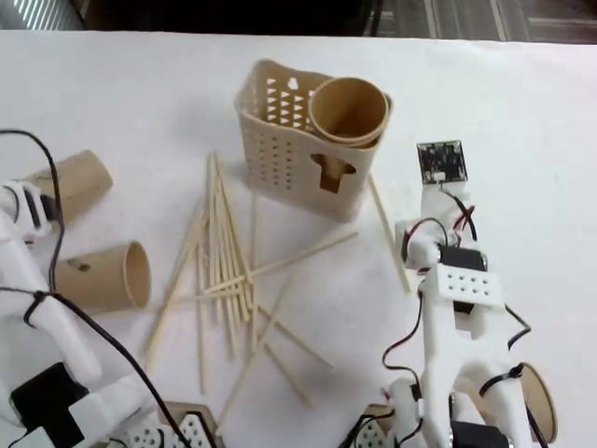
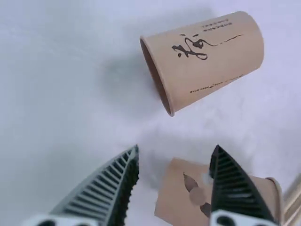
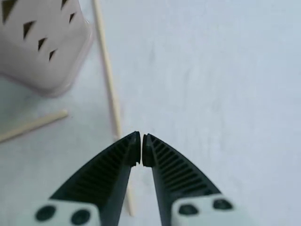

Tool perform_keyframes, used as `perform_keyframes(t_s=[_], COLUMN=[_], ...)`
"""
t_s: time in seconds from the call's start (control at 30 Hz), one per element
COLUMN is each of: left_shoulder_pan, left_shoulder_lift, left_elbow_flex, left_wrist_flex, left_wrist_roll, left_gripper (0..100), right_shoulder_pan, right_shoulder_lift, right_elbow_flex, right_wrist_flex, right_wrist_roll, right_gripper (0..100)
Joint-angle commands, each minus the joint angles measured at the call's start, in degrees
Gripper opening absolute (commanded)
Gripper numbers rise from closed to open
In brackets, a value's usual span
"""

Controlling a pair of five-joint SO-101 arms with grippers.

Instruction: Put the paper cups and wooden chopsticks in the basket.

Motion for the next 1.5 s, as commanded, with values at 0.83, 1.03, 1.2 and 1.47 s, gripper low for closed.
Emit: perform_keyframes(t_s=[0.83, 1.03, 1.2, 1.47], left_shoulder_pan=[8.2, 7.7, 6.5, 2.7], left_shoulder_lift=[14.3, 9.1, -0.8, 0.7], left_elbow_flex=[8.6, 5.7, 6.2, 6.2], left_wrist_flex=[-27.7, -18.6, -13.9, -16.6], left_wrist_roll=[-3.5, -3.3, -3.3, -3.5], left_gripper=[25, 25, 25, 25], right_shoulder_pan=[-0.4, -1.5, -1.3, -1.4], right_shoulder_lift=[-1.4, -1.4, -1.4, -1.4], right_elbow_flex=[-0.4, -0.4, -0.4, -0.4], right_wrist_flex=[-0.7, -0.7, -0.7, -0.7], right_wrist_roll=[0.2, 0.2, 0.2, 0.2], right_gripper=[2.5, 2.5, 2.5, 2.5])
